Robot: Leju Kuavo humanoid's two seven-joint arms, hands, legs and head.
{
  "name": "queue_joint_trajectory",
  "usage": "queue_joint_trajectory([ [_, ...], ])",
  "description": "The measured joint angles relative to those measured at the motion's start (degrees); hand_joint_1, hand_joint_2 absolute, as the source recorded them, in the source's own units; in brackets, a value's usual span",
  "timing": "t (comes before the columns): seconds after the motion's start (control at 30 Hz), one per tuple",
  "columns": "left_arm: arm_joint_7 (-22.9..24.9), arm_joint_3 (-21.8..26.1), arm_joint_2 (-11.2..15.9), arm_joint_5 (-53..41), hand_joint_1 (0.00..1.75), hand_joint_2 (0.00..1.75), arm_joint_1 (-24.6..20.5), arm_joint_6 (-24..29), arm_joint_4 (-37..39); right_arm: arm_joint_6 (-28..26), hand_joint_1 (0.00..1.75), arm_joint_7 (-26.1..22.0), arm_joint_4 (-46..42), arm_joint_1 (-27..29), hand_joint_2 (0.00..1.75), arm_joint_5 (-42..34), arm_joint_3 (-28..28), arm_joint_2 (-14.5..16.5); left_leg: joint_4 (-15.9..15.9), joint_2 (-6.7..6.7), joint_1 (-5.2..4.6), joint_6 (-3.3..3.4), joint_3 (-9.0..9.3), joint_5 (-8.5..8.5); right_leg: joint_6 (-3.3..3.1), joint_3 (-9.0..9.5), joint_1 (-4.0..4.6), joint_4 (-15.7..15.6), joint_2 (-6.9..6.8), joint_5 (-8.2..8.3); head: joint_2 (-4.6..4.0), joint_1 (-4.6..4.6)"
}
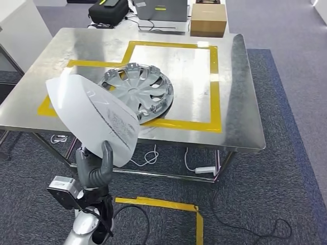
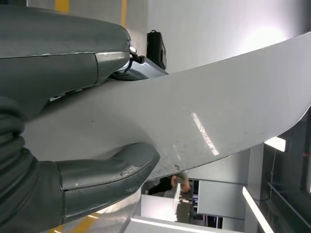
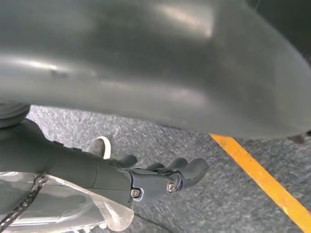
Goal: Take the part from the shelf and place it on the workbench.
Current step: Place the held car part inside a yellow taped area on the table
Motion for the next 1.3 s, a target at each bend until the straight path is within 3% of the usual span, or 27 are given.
queue_joint_trajectory([
  [0.07, 0.01, 0.01, 0.04, 0.01, 1.75, 1.75, 0.02, 0.05, 0.01, -0.13, 0.00, 0.07, 0.01, 0.03, 0.00, 0.05, 0.13, 0.06, -6.55, 2.08, -0.33, 0.39, 1.67, 5.29, 0.33, 1.42, 0.04, -0.07, -0.96, -0.94, 0.01, 0.02],
  [0.13, 0.02, 0.00, 0.02, 0.01, 1.75, 1.75, -0.04, 0.07, 0.01, -0.22, 0.00, 0.16, 0.01, 0.05, 0.00, 0.02, 0.19, 0.11, -10.84, 4.40, -1.05, 1.08, 2.34, 6.70, 1.02, 2.13, 0.28, -0.19, -2.01, -1.71, 0.01, -0.21],
  [0.17, 0.02, 0.01, 0.01, 0.01, 1.75, 1.75, -0.01, 0.08, 0.01, -0.26, 0.00, 0.19, 0.01, 0.04, 0.00, -0.02, 0.20, 0.11, -11.21, 4.68, -1.38, 1.49, 2.25, 6.27, 1.43, 2.28, 0.42, -0.31, -2.64, -2.09, 0.00, -0.31],
  [0.23, 0.02, 0.04, -0.01, 0.00, 1.75, 1.75, 0.09, 0.08, 0.00, -0.32, 0.00, 0.19, -0.03, -0.11, 0.00, -0.10, 0.21, 0.11, -11.84, 3.38, -1.35, 2.37, 2.52, 6.74, 2.23, 2.88, 0.51, -0.56, -3.74, -2.91, 0.00, -0.45],
  [0.3, 0.02, 0.07, -0.10, 0.00, 1.75, 1.75, 0.05, 0.05, 0.00, -0.33, 0.00, 0.17, -0.06, -0.29, 0.00, -0.13, 0.22, 0.11, -12.35, 1.92, -1.05, 3.01, 2.97, 6.97, 2.75, 2.67, 0.29, 1.07, -2.07, -4.46, 0.00, -0.32],
  [0.37, 0.02, 0.03, -0.23, 0.00, 1.75, 1.75, 0.00, 0.02, 0.00, -0.28, 0.00, 0.17, -0.07, -0.38, 0.00, -0.10, 0.22, 0.11, -12.51, 0.59, -0.92, 3.48, 3.17, 7.01, 3.03, -0.52, 0.12, 7.32, 0.77, -7.53, 0.00, -0.14],
  [0.43, 0.01, 0.02, -0.26, 0.00, 1.75, 1.75, 0.12, 0.00, 0.00, -0.02, 0.00, 0.19, -0.07, -0.32, 0.00, 0.04, 0.23, 0.11, -12.46, -0.91, -1.01, 3.74, 3.29, 6.79, 3.11, -4.75, 0.17, 13.90, 1.71, -9.24, 0.00, -0.08],
  [0.47, 0.01, 0.02, -0.24, -0.01, 1.75, 1.75, 0.21, -0.02, 0.00, 0.14, 0.00, 0.20, -0.07, -0.26, 0.00, 0.13, 0.24, 0.10, -12.44, -1.64, -1.06, 3.81, 3.45, 6.63, 3.03, -5.90, 0.22, 14.71, 1.84, -8.42, 0.00, -0.08],
  [0.5, 0.01, 0.03, -0.21, -0.01, 1.75, 1.75, 0.30, -0.06, 0.00, 0.31, 0.00, 0.22, -0.07, -0.21, 0.00, 0.22, 0.24, 0.08, -12.43, -2.36, -1.10, 3.82, 3.74, 6.43, 2.86, -6.02, 0.28, 13.32, 1.98, -6.41, 0.00, -0.08],
  [0.57, 0.01, 0.03, -0.18, -0.09, 1.75, 1.75, 0.43, -0.20, 0.00, 0.51, 0.00, 0.23, -0.07, -0.20, 0.00, 0.27, 0.25, 0.04, -12.47, -3.31, -1.14, 3.71, 4.55, 5.89, 2.18, -4.05, 0.44, 6.53, 2.54, -1.28, 0.00, -0.08],
  [0.6, 0.01, 0.04, -0.14, -0.16, 1.75, 1.75, 0.50, -0.26, -0.03, 0.57, 0.00, 0.19, -0.07, -0.27, 0.00, 0.22, 0.25, 0.03, -12.45, -3.65, -1.16, 3.55, 4.84, 5.66, 1.84, -2.73, 0.56, 3.48, 2.84, 0.34, 0.00, -0.12],
  [0.63, 0.01, 0.07, -0.11, -0.26, 1.75, 1.75, 0.61, -0.31, -0.07, 0.57, 0.00, 0.12, -0.07, -0.39, 0.00, 0.10, 0.25, 0.02, -12.44, -3.81, -1.16, 3.33, 4.94, 5.51, 1.51, -1.75, 0.69, 1.38, 3.07, 0.89, 0.00, -0.15],
  [0.73, 0.02, 0.21, 0.07, -0.74, 1.75, 1.75, 1.10, -0.41, -0.32, 0.54, 0.00, -0.09, -0.07, -0.68, 0.00, -0.22, 0.24, 0.04, -12.59, -3.91, -1.14, 2.52, 4.81, 5.41, 0.91, -0.68, 0.68, -0.30, 3.18, 0.40, 0.01, -0.23],
  [0.8, -0.01, 0.28, 0.20, -1.31, 1.75, 1.75, 1.18, -0.55, -0.66, 0.63, 0.00, -0.11, -0.07, -0.60, 0.00, -0.17, 0.23, 0.09, -11.23, -2.82, -1.25, 1.81, 4.43, 4.24, 0.41, -0.09, 0.28, -1.00, 2.84, 0.57, 0.01, -0.48],
  [0.9, -0.03, 0.33, 0.45, -2.93, 1.75, 1.75, 0.87, -0.80, -0.87, 1.00, 0.00, -0.02, -0.07, -0.52, 0.00, 0.11, 0.24, 0.11, -1.79, -0.69, -0.68, 0.61, 0.13, -0.36, -0.16, 0.57, 0.10, -1.39, 1.99, 0.43, 0.00, -1.02],
  [0.93, -0.01, 0.33, 0.55, -3.43, 1.75, 1.75, 0.77, -0.83, -0.87, 1.10, 0.00, 0.04, -0.07, -0.47, 0.00, 0.20, 0.25, 0.11, 1.25, -0.44, -0.39, 0.32, -1.41, -1.27, -0.19, 0.65, 0.09, -1.37, 1.76, 0.34, 0.01, -1.00],
  [0.97, 0.01, 0.34, 0.65, -3.80, 1.75, 1.75, 0.67, -0.83, -0.87, 1.14, 0.00, 0.07, -0.07, -0.41, 0.00, 0.26, 0.25, 0.11, 2.58, -0.29, -0.09, 0.07, -2.17, -1.11, -0.16, 0.73, 0.07, -1.37, 1.59, 0.25, 0.01, -1.01],
  [1.0, 0.02, 0.34, 0.75, -4.04, 1.75, 1.75, 0.55, -0.83, -0.87, 1.16, 0.00, 0.07, -0.07, -0.39, 0.00, 0.31, 0.25, 0.12, 1.70, -0.20, 0.17, -0.13, -1.86, 0.14, -0.06, 0.86, 0.02, -1.36, 1.51, 0.16, 0.01, -1.01],
  [1.07, 0.02, 0.36, 0.87, -4.46, 1.75, 1.75, 0.24, -0.87, -0.87, 1.22, 0.00, 0.03, -0.07, -0.39, 0.00, 0.42, 0.26, 0.12, -5.32, 0.07, 0.54, -0.35, 1.45, 4.33, 0.33, 1.28, -0.13, -1.35, 1.46, -0.10, 0.00, -1.01],
  [1.1, 0.03, 0.34, 0.91, -4.80, 1.75, 1.75, -0.01, -0.91, -0.87, 1.26, 0.00, -0.01, -0.07, -0.42, 0.00, 0.51, 0.27, 0.12, -8.92, 0.18, 0.52, -0.34, 3.19, 5.64, 0.65, 1.41, -0.08, -1.29, 1.47, -0.28, 0.00, -1.04],
  [1.17, 0.19, 0.24, 0.97, -5.94, 1.75, 1.75, -0.78, -1.01, -0.89, 1.49, 0.00, -0.08, -0.07, -0.49, 0.00, 0.74, 0.32, 0.11, -12.54, 0.27, 0.35, 0.13, 4.76, 6.10, 1.42, 1.43, 0.08, -1.20, 1.43, -0.40, 0.01, -1.01],
  [1.23, 0.57, 0.10, 1.08, -7.22, 1.75, 1.75, -1.76, -1.11, -0.90, 1.78, 0.00, -0.20, -0.07, -0.57, 0.00, 0.98, 0.57, 0.11, -12.92, 0.08, 0.25, 1.14, 4.82, 5.72, 2.23, 1.41, 0.10, -0.95, 1.31, -0.14, 0.01, -0.90],
  [1.3, 0.91, -0.01, 1.15, -7.98, 1.75, 1.75, -2.69, -1.31, -0.90, 1.88, 0.00, -0.40, -0.07, -0.60, 0.00, 1.13, 0.92, 0.11, -13.16, -0.04, 0.36, 2.04, 5.22, 5.66, 2.74, 0.61, -0.02, 0.69, 1.41, -0.89, 0.01, -0.74],
])
